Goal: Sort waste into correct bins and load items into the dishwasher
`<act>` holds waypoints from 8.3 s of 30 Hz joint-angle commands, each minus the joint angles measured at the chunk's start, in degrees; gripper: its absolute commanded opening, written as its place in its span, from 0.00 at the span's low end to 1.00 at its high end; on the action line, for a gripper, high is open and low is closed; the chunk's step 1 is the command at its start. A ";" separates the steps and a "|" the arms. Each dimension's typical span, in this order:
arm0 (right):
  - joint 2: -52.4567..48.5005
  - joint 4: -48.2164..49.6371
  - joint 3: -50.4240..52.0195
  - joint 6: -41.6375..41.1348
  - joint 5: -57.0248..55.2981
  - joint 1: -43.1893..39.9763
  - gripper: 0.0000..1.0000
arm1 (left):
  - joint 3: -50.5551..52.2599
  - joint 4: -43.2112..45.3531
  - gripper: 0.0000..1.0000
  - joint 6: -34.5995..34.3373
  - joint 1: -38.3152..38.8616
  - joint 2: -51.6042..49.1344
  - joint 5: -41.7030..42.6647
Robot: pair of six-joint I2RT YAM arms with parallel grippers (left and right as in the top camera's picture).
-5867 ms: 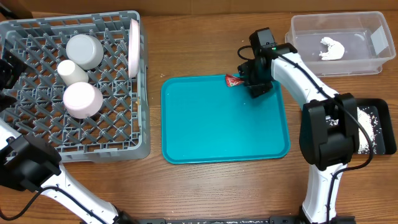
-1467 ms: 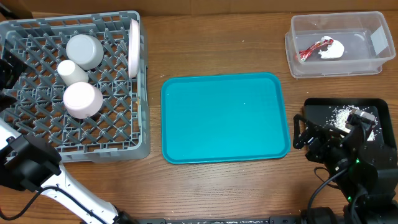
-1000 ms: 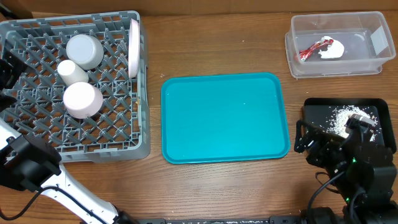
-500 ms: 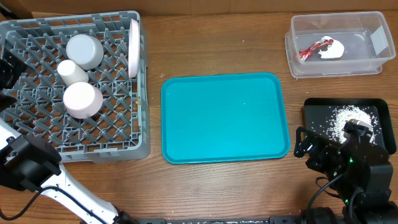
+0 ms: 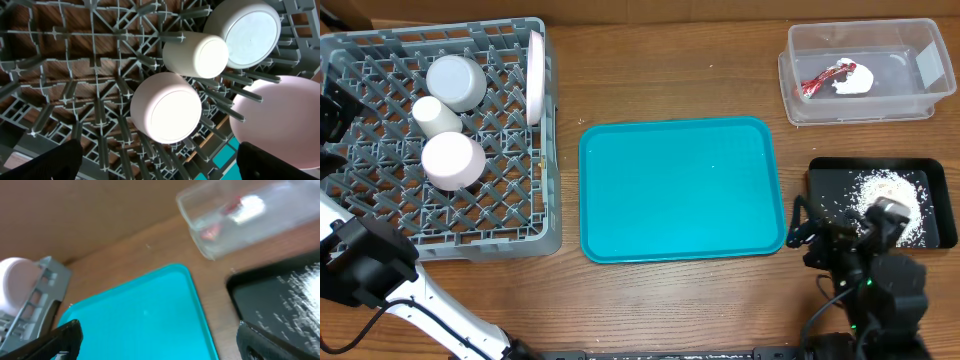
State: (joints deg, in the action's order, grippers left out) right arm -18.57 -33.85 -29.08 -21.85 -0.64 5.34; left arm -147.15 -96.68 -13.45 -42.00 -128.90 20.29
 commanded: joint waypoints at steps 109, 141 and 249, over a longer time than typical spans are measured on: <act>18.40 29.27 28.61 15.91 3.72 -11.96 1.00 | 30.62 9.81 1.00 -0.46 13.88 27.56 -3.32; 18.40 29.27 28.61 15.91 3.72 -11.96 1.00 | 121.96 70.90 1.00 5.33 53.90 95.86 -31.21; 18.40 29.29 28.61 15.91 3.72 -11.96 1.00 | 146.88 92.43 1.00 7.26 40.41 128.65 -22.77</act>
State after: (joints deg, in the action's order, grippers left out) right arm -0.84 -4.78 -1.06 -6.13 3.60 -6.37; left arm -0.67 -4.45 -7.25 -1.17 -0.95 -3.18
